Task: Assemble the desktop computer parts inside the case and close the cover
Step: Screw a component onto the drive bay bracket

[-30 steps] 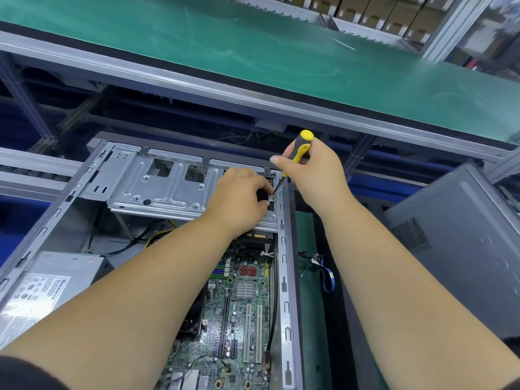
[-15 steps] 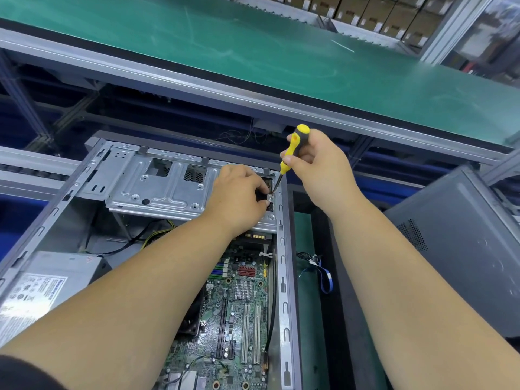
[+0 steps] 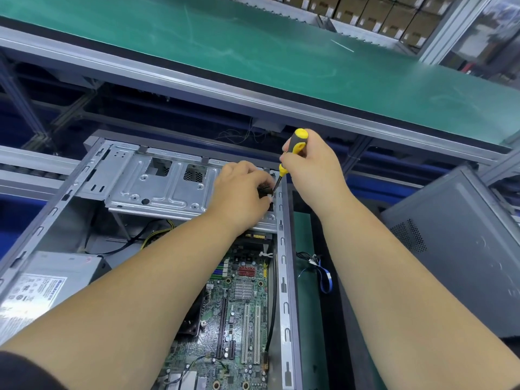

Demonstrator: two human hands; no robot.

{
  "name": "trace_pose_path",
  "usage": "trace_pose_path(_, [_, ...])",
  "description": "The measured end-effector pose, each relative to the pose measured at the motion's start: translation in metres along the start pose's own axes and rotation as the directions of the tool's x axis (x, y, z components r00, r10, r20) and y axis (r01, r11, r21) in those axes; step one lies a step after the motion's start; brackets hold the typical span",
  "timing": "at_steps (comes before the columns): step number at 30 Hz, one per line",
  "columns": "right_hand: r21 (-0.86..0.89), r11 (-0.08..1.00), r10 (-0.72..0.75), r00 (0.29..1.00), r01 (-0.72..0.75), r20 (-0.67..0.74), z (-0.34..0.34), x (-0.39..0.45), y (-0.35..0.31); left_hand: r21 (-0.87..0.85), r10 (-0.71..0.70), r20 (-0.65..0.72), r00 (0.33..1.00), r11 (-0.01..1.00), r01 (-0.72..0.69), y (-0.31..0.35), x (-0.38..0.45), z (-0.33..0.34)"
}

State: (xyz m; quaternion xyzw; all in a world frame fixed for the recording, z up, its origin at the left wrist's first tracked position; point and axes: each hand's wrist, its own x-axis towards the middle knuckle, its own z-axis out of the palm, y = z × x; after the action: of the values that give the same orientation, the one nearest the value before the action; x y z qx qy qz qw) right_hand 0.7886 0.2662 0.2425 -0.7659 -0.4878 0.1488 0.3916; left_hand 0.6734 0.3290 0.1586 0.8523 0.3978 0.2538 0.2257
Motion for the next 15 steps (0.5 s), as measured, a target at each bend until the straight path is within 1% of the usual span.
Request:
trace_pose_path(2, [-0.064, 0.998, 0.009, 1.0, -0.01, -0.013, 0.0, 0.005, -0.001, -0.055, 0.036, 0.022, 0.999, 0.998, -0.035, 0.001, 0.006, -0.004])
trace_pose_path(4, [-0.16, 0.987, -0.013, 0.999, 0.005, -0.046, -0.005, 0.01, -0.003, -0.031, 0.083, 0.051, 0.995, 0.996, -0.082, 0.001, 0.013, -0.006])
trace_pose_path(6, [-0.352, 0.936, -0.066, 0.993, 0.026, -0.102, -0.012, 0.015, -0.006, -0.003, 0.117, 0.056, 0.992, 0.993, -0.117, 0.0, 0.016, -0.006])
trace_pose_path(7, [-0.446, 0.895, -0.09, 0.989, 0.028, -0.118, -0.015, 0.017, -0.008, -0.014, 0.118, 0.05, 0.992, 0.993, -0.117, 0.0, 0.015, -0.006])
trace_pose_path(8, [-0.504, 0.863, -0.106, 0.987, 0.033, -0.117, -0.017, 0.019, -0.008, -0.04, 0.111, 0.041, 0.993, 0.993, -0.11, -0.002, 0.014, -0.005])
trace_pose_path(10, [-0.513, 0.857, -0.101, 0.991, 0.044, -0.084, -0.017, 0.021, -0.009, -0.09, 0.1, 0.036, 0.994, 0.991, -0.097, -0.005, 0.012, -0.003])
trace_pose_path(12, [-0.428, 0.902, -0.083, 0.995, 0.055, -0.048, -0.018, 0.019, -0.01, -0.112, 0.082, 0.061, 0.995, 0.991, -0.074, -0.006, 0.009, -0.003])
trace_pose_path(14, [-0.378, 0.922, -0.098, 0.995, 0.082, -0.022, -0.02, 0.016, -0.01, -0.108, 0.058, 0.085, 0.995, 0.993, -0.049, -0.006, 0.008, -0.005])
trace_pose_path(15, [-0.393, 0.914, -0.113, 0.993, 0.098, -0.014, -0.02, 0.015, -0.011, -0.087, 0.053, 0.095, 0.994, 0.995, -0.044, -0.005, 0.007, -0.005])
